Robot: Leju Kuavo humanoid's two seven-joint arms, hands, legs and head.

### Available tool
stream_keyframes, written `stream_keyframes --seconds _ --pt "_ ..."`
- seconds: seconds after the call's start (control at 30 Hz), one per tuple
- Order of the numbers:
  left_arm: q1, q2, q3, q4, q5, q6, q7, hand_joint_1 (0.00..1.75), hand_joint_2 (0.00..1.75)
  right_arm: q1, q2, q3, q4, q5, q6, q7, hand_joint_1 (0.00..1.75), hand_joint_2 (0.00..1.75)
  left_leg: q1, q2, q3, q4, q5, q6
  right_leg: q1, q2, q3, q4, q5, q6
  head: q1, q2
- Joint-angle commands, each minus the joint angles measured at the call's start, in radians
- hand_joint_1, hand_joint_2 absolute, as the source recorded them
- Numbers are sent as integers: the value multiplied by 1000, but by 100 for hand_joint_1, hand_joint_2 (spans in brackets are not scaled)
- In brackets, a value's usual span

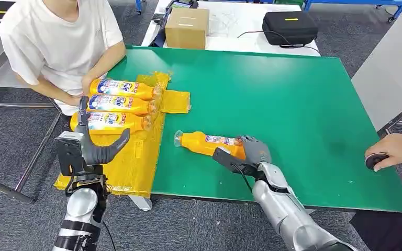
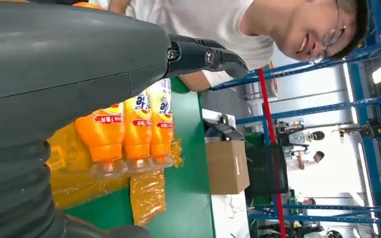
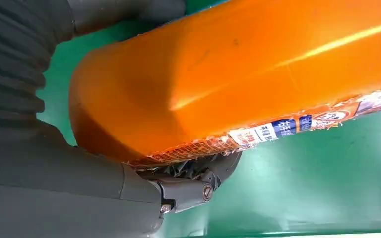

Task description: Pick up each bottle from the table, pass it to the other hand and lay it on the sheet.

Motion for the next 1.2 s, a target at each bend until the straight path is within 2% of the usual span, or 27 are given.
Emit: stream_keyframes --seconds 0.03,0.13,0.3,0.43,0.53,0.6,0.7,0.77,0.83,0.97,1.2 --pt "-36 13 19 95 23 -22 10 0 175 5 -4 32 145 -5 83 31 175 175 1 -3 3 -2 0 -1 1 -3 4 -3 0 -2 0 0" --pt "-38 17 24 108 27 -26 9 0 175 -1 2 29 149 -14 92 19 175 175 1 -3 4 -2 0 -2 1 -3 5 -3 0 -2 -1 0" --pt "-7 12 15 96 114 -89 -26 0 175 64 14 -74 80 -210 80 -237 175 175 1 -2 6 -2 0 -1 1 -2 6 -3 0 -1 0 0" --pt "0 12 12 99 118 -91 -31 0 175 70 12 -72 78 -213 79 -243 175 175 1 0 5 -2 -1 -2 1 0 5 -2 0 -1 0 0" --pt "16 -1 21 113 348 -237 -14 0 175 117 25 -133 -5 -387 111 -439 175 175 1 -2 5 -2 -1 -2 1 -2 5 -2 0 -1 0 0" --pt "45 -44 62 96 541 -294 -27 0 175 153 44 -154 -88 -484 105 -522 175 175 1 -3 5 -2 -1 -2 1 -2 5 -3 -1 -2 0 0" --pt "75 -86 121 42 742 -304 -39 0 175 192 76 -163 -210 -595 82 -568 175 175 2 1 4 -1 -3 -2 2 1 3 -1 -2 -3 0 0" --pt "88 -73 115 35 772 -326 -37 0 175 215 82 -152 -289 -653 67 -584 175 175 1 3 1 0 -3 -2 2 3 1 0 -1 -2 0 0" --pt "100 -62 92 42 713 -320 -80 0 175 240 77 -135 -354 -686 58 -588 175 175 0 1 -2 0 -2 -2 0 1 -2 1 -1 -1 0 0" --pt "156 -41 -5 27 652 -487 -116 0 175 290 66 -122 -471 -752 55 -614 175 175 1 -2 -8 -1 -1 -1 1 0 -7 0 -1 -1 0 0" --pt "165 -44 -35 23 642 -528 -111 0 175 290 53 -101 -481 -737 33 -622 175 175 0 -3 -13 0 -1 -1 0 -1 -11 0 -1 0 0 0"
